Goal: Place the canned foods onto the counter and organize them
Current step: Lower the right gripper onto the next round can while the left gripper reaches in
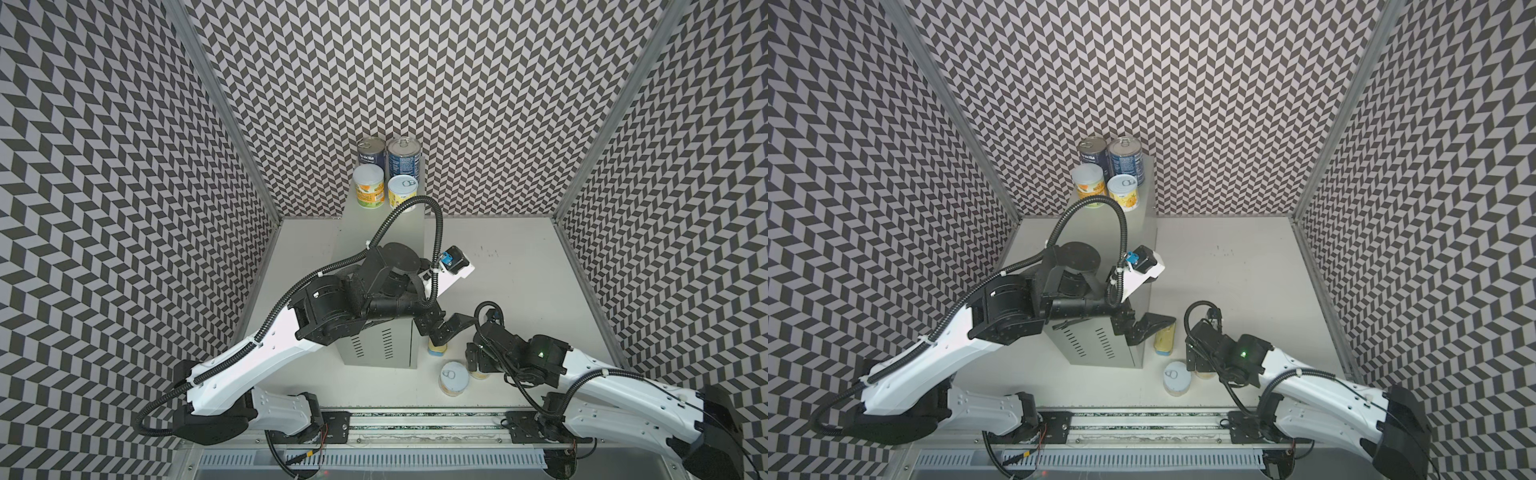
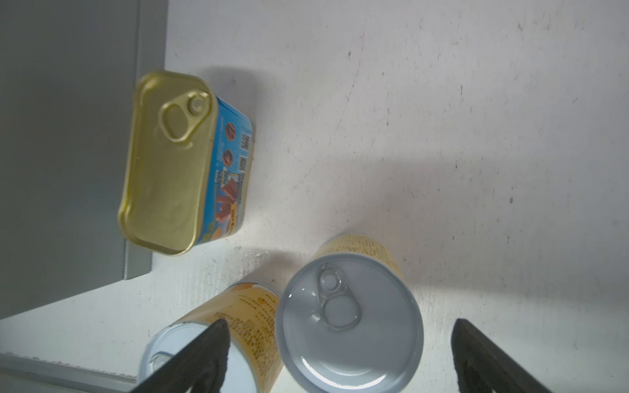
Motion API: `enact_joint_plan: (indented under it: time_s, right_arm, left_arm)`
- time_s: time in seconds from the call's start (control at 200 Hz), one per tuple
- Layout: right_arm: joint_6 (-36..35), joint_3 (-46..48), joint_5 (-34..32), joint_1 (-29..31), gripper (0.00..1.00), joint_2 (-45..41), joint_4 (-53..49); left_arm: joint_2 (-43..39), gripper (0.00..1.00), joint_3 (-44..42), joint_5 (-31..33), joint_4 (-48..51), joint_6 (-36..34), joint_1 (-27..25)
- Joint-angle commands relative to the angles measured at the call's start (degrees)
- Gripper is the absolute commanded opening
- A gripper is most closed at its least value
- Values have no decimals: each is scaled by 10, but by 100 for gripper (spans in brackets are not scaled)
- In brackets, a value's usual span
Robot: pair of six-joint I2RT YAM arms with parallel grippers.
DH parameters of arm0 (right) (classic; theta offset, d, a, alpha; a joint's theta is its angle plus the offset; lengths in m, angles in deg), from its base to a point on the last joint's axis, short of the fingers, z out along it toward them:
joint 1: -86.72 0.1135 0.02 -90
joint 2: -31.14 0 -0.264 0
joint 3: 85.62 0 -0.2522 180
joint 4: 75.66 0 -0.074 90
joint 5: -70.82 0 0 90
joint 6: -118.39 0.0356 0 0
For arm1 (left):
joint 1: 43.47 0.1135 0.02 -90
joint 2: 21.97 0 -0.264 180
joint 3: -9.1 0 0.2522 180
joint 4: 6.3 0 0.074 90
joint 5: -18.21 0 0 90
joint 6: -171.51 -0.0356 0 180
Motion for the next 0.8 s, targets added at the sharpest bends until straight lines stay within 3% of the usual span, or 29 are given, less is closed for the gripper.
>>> enact_joint_plan:
  time_s: [0.0, 0.15, 0.3, 0.426, 0.681, 0.796]
  right_arm:
    - [55, 13, -4, 16, 99, 11, 35]
    - [74, 39, -8, 20, 100, 15, 52]
    - [75, 45, -33, 20, 77, 19, 80]
    - [65, 40, -80, 14, 69, 36, 134]
    - [-96, -3, -46, -142, 67, 157, 288]
    - [-152, -41, -41, -184, 70, 215, 328]
  left_arm:
    - [-9, 100, -12, 4, -2, -12, -1]
    - [-23, 100, -29, 2, -23, -14, 5]
    - [-37, 100, -39, 2, -37, -16, 15]
    - [-42, 100, -49, 1, -45, -17, 21]
    - [-48, 100, -60, -5, -59, -24, 42]
    - [-48, 100, -62, -17, -63, -27, 57]
